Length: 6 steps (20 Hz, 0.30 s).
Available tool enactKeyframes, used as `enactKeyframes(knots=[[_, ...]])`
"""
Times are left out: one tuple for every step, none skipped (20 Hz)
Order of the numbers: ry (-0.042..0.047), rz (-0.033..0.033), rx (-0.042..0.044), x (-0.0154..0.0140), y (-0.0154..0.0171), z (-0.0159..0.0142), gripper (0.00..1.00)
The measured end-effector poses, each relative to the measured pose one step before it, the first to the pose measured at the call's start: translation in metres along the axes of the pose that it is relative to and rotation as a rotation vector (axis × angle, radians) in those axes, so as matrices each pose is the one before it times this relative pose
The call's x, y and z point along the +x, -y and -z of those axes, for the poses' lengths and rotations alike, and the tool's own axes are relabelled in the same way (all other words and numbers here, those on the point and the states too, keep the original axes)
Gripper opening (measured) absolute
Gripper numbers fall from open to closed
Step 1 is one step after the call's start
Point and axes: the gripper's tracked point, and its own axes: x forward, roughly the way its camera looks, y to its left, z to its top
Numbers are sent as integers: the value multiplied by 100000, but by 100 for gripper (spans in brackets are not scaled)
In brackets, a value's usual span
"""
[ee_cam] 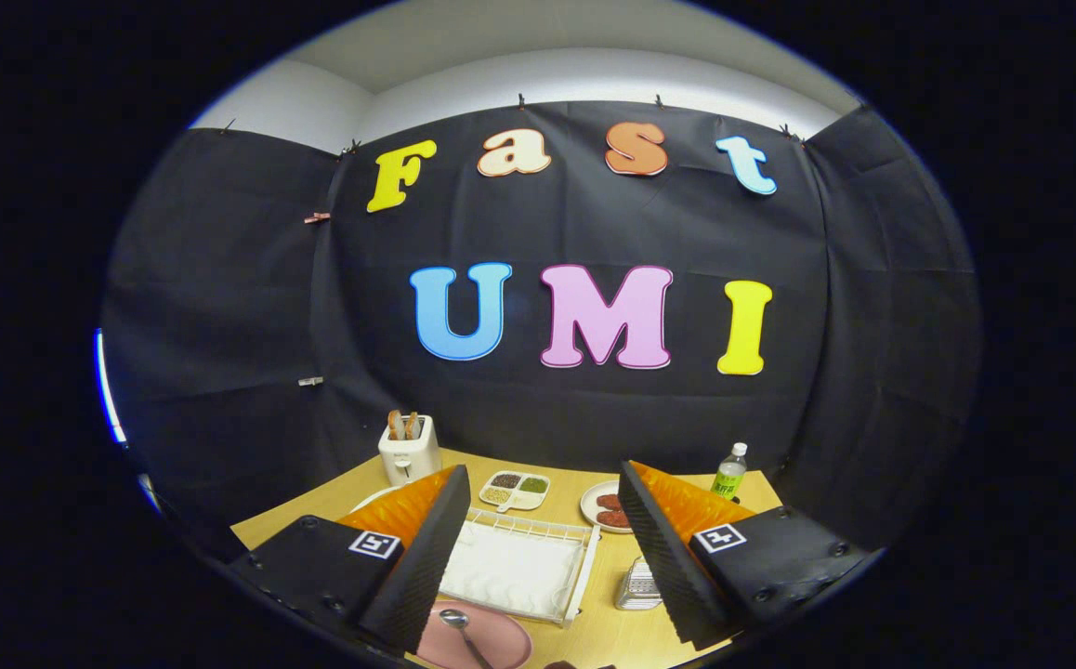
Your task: Take the plate from the dish rack, then take the spoon from the basket and place it into the plate.
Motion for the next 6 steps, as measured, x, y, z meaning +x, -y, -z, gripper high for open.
enactKeyframes(knots=[[-104,584,-740,-157,164,300,98],[-453,268,-394,-238,38,228,98],[-335,373,104,-181,12,215,98],[-82,325,450,-203,56,137,98],[-131,329,471,-103,7,91,98],[-175,375,358,-108,89,131,98]])
